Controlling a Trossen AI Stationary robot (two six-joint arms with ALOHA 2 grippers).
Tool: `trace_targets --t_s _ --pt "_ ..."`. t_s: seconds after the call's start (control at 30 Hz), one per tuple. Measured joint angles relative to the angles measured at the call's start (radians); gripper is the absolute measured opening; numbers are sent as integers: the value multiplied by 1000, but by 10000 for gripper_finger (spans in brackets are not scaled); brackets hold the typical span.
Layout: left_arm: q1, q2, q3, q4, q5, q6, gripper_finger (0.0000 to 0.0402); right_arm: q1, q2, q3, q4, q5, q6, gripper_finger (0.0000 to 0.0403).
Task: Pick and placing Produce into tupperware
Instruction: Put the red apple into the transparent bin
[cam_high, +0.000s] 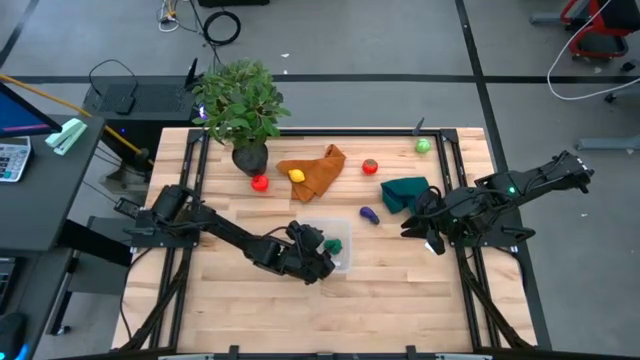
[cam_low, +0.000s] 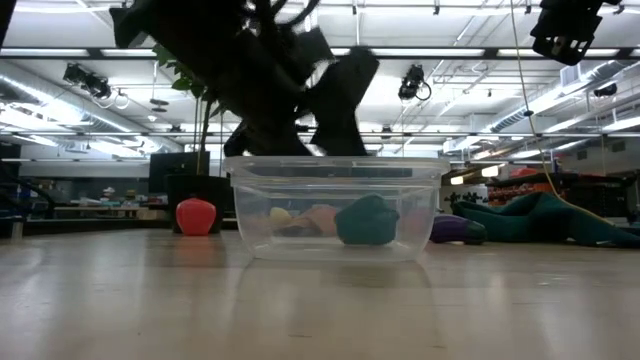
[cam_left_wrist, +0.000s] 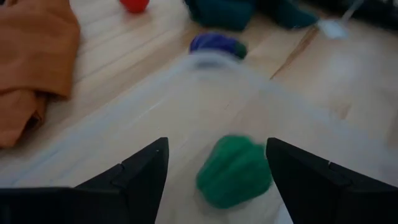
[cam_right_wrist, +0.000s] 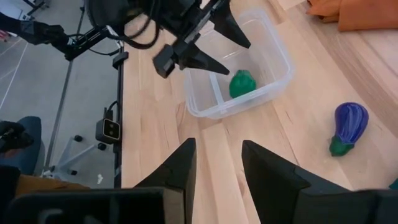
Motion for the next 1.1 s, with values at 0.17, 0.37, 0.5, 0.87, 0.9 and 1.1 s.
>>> trace_targets --t_s 0.17,0.37,0.5,0.87,0.9,1.1 --pt "3 -53 1 -7 -8 59 275 0 0 0 1 8 -6 95" --pt "29 -147 1 -47 -9 53 275 0 0 0 5 32 -9 95" --pt "65 -210 1 -146 -10 -50 274 0 0 0 6 49 -18 95" --pt "107 -380 1 -456 16 -206 247 0 0 0 6 97 -36 95" --pt "100 -392 1 -473 18 -217 241 0 0 0 8 110 -45 95" --pt "56 -434 1 -548 18 -219 213 0 0 0 39 201 -109 95"
